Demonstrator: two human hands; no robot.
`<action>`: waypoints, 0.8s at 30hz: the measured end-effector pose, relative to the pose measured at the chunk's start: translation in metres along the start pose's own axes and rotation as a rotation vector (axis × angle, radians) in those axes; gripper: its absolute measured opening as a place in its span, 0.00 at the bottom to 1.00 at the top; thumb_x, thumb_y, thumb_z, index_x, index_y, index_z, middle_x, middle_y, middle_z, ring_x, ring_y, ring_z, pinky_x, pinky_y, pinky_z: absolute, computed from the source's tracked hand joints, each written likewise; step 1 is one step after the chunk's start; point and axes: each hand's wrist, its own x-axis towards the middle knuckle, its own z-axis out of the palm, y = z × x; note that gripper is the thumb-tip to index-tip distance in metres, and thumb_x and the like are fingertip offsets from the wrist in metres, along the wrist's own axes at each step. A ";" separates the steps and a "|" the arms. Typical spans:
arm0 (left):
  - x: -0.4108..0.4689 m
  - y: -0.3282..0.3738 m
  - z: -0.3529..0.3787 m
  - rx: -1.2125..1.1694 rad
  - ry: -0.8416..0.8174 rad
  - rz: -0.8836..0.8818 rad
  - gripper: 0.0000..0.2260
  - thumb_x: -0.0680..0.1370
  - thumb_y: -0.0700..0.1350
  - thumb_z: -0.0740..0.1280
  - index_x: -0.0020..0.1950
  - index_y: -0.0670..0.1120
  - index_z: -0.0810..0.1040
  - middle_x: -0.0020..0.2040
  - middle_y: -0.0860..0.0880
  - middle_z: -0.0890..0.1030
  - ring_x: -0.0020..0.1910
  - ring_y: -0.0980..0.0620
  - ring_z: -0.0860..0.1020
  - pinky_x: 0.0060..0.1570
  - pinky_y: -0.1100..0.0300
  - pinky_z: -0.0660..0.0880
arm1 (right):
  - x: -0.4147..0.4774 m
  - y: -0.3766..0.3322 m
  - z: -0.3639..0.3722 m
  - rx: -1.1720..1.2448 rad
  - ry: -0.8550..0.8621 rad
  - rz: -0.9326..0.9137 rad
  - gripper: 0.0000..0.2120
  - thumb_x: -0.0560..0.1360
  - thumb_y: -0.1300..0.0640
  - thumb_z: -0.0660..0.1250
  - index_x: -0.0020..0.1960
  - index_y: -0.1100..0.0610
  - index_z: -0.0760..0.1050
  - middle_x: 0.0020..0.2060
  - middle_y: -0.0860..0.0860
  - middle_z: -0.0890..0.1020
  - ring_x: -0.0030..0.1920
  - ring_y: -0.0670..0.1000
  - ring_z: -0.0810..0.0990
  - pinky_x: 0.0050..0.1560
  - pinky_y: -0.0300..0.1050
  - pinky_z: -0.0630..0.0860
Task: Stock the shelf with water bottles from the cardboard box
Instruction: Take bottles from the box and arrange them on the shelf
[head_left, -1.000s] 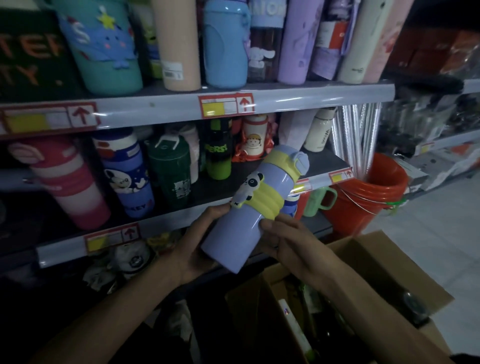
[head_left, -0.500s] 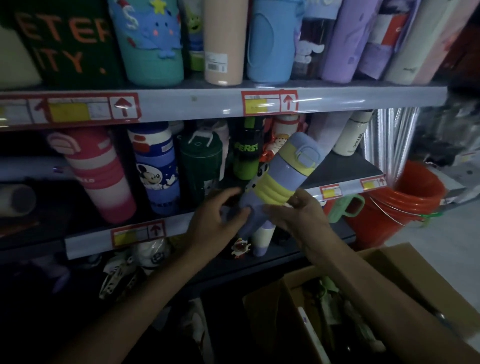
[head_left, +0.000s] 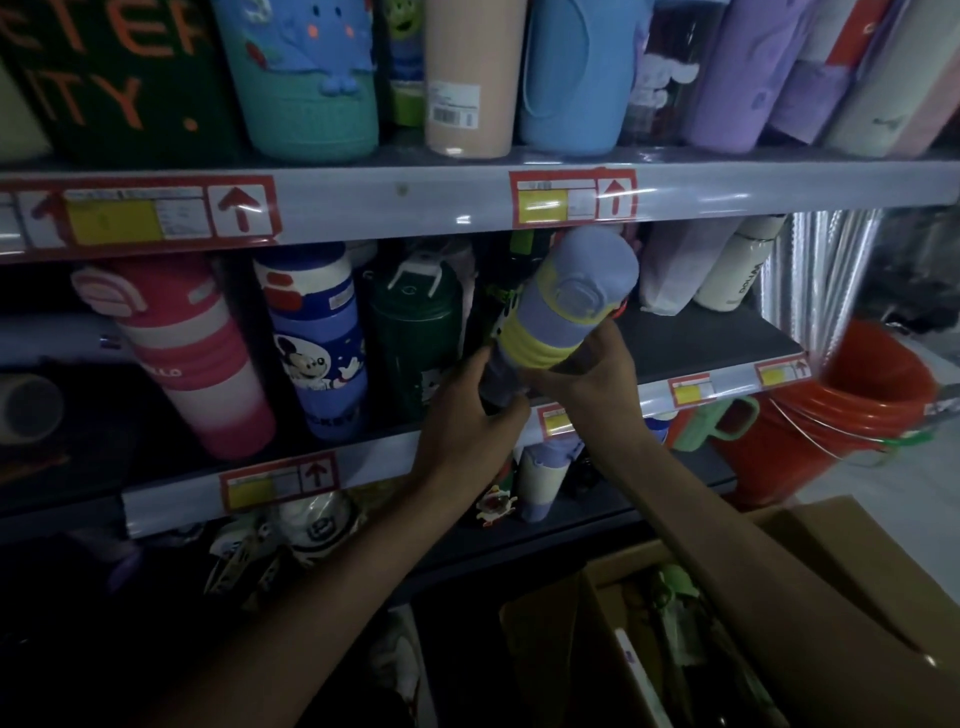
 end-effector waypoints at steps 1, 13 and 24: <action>0.002 -0.001 0.002 -0.009 0.008 -0.008 0.25 0.76 0.53 0.70 0.73 0.54 0.71 0.68 0.53 0.78 0.67 0.53 0.75 0.63 0.50 0.75 | 0.003 0.002 0.001 -0.008 0.001 -0.019 0.31 0.66 0.68 0.81 0.65 0.63 0.72 0.58 0.57 0.84 0.57 0.52 0.85 0.52 0.51 0.83; 0.014 0.004 0.013 -0.207 0.041 -0.151 0.16 0.77 0.45 0.69 0.65 0.50 0.77 0.58 0.51 0.83 0.56 0.52 0.79 0.55 0.55 0.75 | 0.025 0.010 0.009 -0.198 -0.062 -0.065 0.28 0.64 0.62 0.84 0.61 0.62 0.78 0.52 0.53 0.86 0.53 0.50 0.85 0.50 0.52 0.82; 0.014 0.003 0.012 -0.203 0.007 -0.166 0.27 0.74 0.50 0.69 0.74 0.53 0.72 0.69 0.53 0.78 0.66 0.51 0.76 0.65 0.50 0.73 | 0.030 0.021 0.011 -0.196 -0.068 -0.032 0.33 0.63 0.50 0.82 0.65 0.56 0.77 0.57 0.52 0.85 0.57 0.53 0.85 0.53 0.59 0.82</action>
